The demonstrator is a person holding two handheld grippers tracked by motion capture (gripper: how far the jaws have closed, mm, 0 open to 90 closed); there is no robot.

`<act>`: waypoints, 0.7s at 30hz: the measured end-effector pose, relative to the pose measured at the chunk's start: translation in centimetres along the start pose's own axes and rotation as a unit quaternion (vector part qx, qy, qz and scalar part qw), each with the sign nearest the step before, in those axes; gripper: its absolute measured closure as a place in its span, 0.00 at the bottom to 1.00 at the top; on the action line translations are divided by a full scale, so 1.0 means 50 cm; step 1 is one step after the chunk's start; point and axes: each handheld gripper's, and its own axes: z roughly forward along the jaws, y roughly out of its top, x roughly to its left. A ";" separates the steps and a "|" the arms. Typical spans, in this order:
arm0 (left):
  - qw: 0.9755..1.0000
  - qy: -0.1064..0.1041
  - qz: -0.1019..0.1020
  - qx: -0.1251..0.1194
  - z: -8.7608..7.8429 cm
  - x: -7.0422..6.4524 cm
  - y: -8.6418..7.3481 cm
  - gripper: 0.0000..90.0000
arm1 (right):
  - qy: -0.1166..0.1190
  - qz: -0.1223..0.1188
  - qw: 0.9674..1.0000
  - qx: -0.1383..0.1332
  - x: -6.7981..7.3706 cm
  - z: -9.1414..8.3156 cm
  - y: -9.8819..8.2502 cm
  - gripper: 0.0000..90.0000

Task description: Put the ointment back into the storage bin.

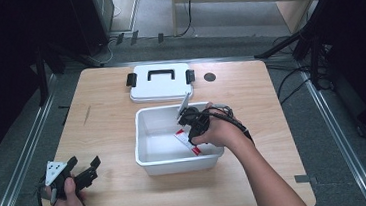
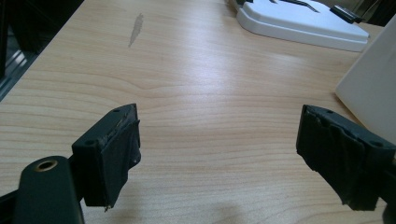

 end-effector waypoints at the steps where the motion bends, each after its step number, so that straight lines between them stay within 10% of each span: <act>1: 1.000 0.000 0.000 0.000 0.000 0.000 0.000 0.16 | 0.008 -0.003 1.000 -0.006 0.002 -0.005 -0.002 0.60; 11: 1.000 0.001 0.001 0.000 0.000 -0.001 0.000 0.16 | -0.007 -0.029 0.999 -0.041 0.022 -0.074 -0.014 0.17; 21: 1.000 0.000 0.002 0.000 0.000 -0.001 0.000 0.16 | -0.020 -0.002 0.996 -0.085 0.001 -0.151 -0.046 0.10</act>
